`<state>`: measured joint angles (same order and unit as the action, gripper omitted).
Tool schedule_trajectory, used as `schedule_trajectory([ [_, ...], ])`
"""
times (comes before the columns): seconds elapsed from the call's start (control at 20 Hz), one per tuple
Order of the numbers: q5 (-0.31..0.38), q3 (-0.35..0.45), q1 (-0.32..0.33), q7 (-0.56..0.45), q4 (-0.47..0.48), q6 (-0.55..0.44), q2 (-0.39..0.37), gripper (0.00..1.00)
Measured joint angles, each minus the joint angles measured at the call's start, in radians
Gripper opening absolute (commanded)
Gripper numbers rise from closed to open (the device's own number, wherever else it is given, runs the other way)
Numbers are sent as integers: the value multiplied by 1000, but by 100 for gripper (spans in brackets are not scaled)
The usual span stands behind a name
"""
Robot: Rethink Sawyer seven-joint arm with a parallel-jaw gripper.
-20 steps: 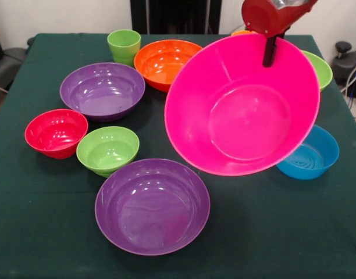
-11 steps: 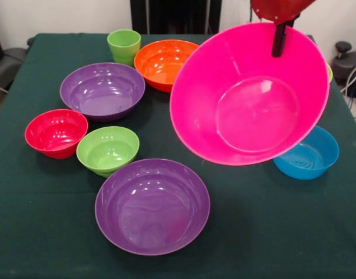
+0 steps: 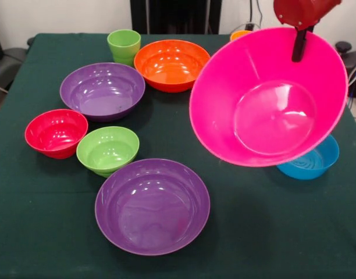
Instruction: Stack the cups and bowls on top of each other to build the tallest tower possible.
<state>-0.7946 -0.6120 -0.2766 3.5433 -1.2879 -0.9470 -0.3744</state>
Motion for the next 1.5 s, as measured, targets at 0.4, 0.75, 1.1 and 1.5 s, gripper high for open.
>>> schedule_trajectory([
  [0.4, -3, 0, -11, 0, 0, 38, 49, 0],
  [0.75, -3, 0, -11, 0, 0, 40, 74, 0],
  [1.1, -4, -7, -7, 0, 9, 40, 70, 0],
  [1.5, -4, -28, 24, 0, 62, 24, 70, 0],
])
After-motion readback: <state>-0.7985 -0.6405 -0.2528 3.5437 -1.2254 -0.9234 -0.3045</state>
